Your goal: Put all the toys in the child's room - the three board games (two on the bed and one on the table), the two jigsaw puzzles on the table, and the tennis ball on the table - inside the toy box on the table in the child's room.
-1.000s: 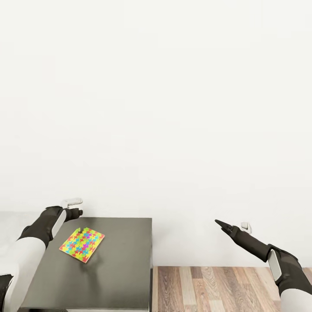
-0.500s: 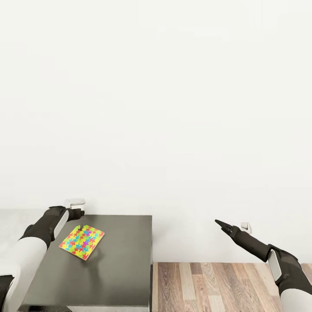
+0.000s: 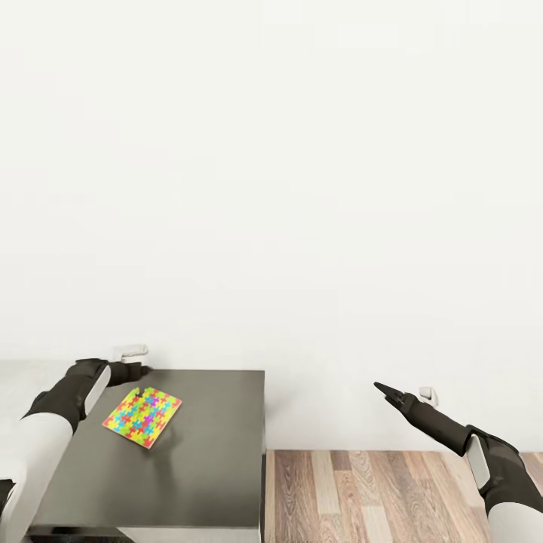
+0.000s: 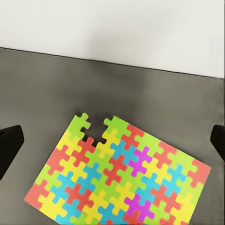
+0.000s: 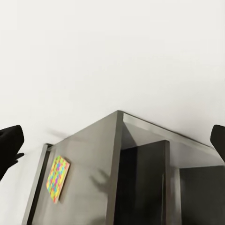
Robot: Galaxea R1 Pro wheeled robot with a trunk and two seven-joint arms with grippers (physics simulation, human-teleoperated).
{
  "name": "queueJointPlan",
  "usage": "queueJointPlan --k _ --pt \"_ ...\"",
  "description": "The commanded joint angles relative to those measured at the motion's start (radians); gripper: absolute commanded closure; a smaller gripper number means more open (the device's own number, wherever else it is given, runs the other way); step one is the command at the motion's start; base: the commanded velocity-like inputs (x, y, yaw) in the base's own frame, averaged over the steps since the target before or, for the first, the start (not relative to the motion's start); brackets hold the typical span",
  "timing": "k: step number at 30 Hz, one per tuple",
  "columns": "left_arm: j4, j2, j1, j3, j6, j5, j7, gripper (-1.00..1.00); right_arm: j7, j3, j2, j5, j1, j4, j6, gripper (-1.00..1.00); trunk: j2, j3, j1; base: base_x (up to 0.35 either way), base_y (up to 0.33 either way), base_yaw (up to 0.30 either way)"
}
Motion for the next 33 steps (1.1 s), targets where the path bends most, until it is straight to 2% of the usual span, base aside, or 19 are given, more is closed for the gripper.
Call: queueJointPlan --k 1,3,6,10,33 --pt "-0.001 0.019 -0.001 0.004 0.008 0.007 -0.057 -1.00 0.002 -0.002 0.000 -0.004 -0.001 0.000 0.009 -1.00 -0.002 -0.004 0.001 0.000 0.000 0.000" --pt "-0.001 0.052 -0.001 0.005 0.010 0.008 -0.151 -1.00 0.002 -0.002 0.000 -0.004 -0.001 0.000 0.009 -1.00 -0.002 -0.007 0.001 0.000 0.000 0.000" --pt "0.000 0.069 -0.001 0.004 0.008 0.008 -0.207 -1.00 0.002 -0.002 0.000 -0.004 -0.001 0.000 0.009 -1.00 -0.002 -0.012 0.001 0.000 0.000 0.000" --pt "0.000 0.075 -0.001 0.004 0.004 0.007 -0.224 -1.00 0.002 -0.002 0.000 -0.005 -0.001 0.000 0.009 -1.00 -0.002 -0.019 0.001 0.000 0.000 0.000" --pt "0.001 0.076 -0.001 0.003 -0.013 0.005 -0.222 -1.00 0.001 -0.002 0.000 -0.004 0.000 0.000 0.009 -1.00 -0.002 -0.056 0.001 0.000 0.000 0.000"
